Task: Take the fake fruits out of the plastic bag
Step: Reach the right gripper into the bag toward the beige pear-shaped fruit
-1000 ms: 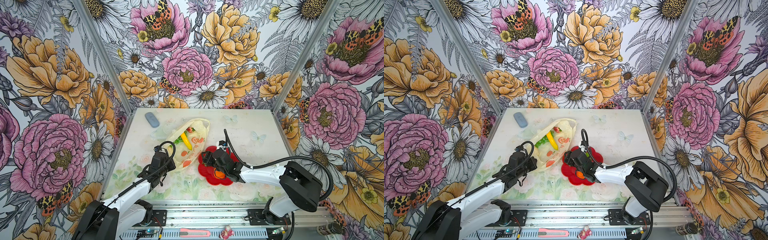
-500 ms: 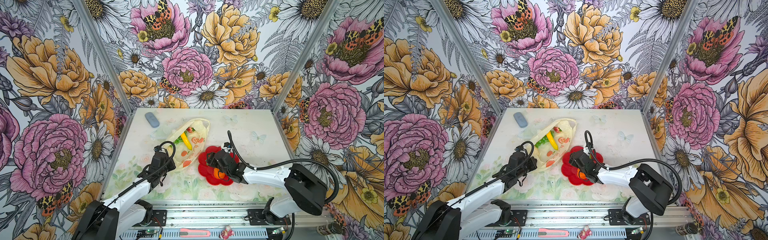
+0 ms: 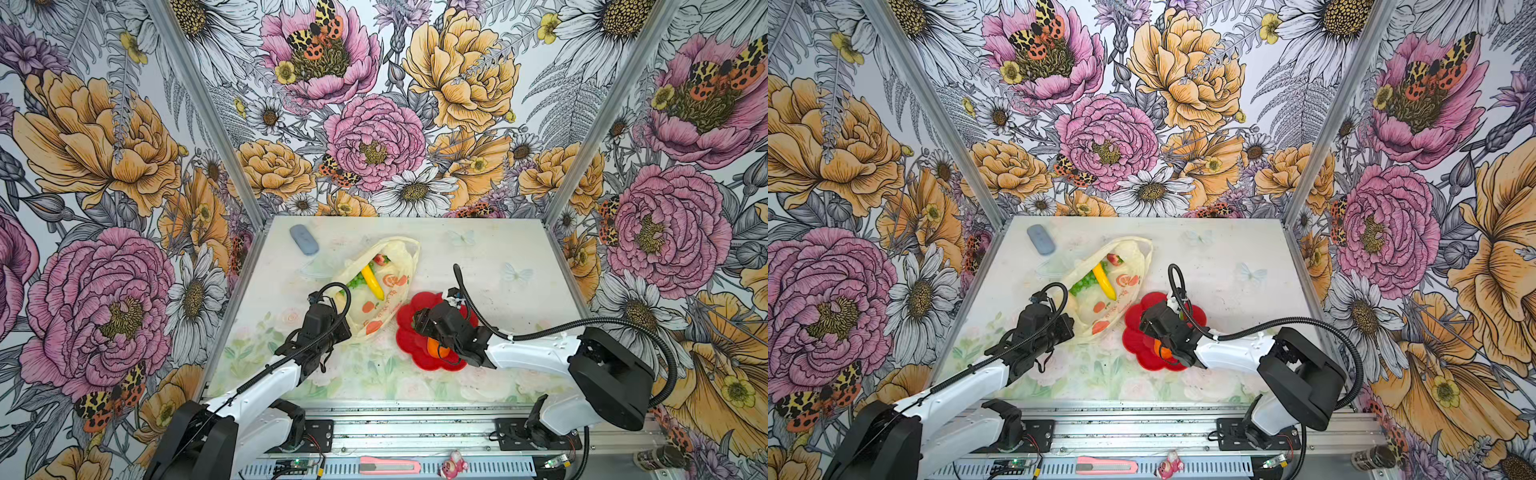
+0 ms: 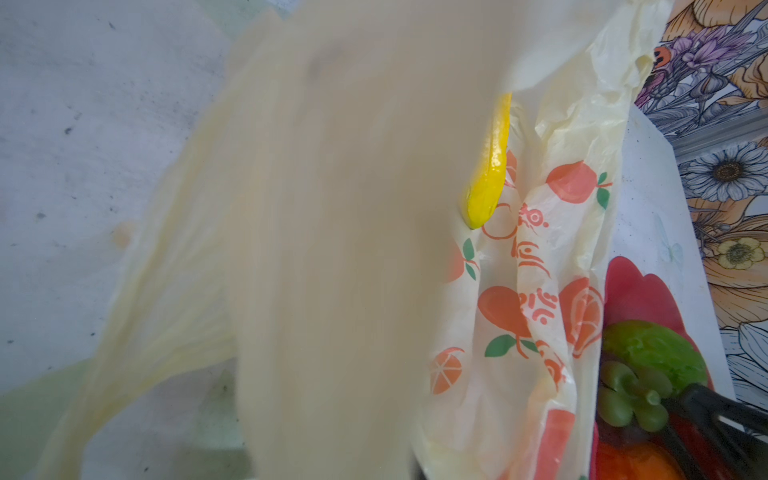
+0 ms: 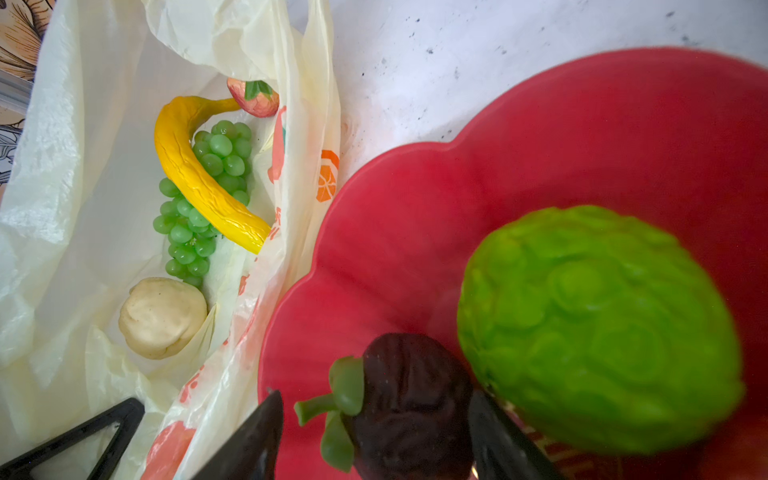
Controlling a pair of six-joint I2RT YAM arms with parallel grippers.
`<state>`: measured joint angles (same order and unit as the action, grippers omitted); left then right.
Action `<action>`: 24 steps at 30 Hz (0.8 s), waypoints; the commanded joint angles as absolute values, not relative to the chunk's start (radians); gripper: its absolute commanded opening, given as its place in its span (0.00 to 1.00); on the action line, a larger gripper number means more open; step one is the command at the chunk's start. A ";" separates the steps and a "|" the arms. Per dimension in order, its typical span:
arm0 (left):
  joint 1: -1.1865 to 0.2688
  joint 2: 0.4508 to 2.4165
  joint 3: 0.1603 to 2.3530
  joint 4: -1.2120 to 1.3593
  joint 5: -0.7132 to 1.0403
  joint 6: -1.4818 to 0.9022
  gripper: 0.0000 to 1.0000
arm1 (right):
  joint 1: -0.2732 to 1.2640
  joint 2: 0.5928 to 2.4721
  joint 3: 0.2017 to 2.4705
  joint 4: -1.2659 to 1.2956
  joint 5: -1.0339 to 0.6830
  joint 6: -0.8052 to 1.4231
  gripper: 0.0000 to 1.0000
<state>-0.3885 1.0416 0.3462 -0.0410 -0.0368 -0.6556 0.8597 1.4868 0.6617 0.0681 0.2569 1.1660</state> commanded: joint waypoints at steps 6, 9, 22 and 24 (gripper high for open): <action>-0.380 1.034 0.374 -0.048 -0.052 -0.637 0.00 | 0.856 1.461 0.686 0.036 0.258 1.139 0.72; -0.380 1.034 0.374 -0.049 -0.053 -0.635 0.00 | 0.856 1.433 0.689 0.025 0.274 1.118 0.73; -0.379 1.037 0.386 -0.058 -0.051 -0.628 0.00 | 0.862 1.360 0.760 0.009 0.288 1.002 0.75; -0.379 1.040 0.395 -0.066 -0.049 -0.620 0.00 | 0.861 1.379 0.795 0.010 0.277 0.964 0.75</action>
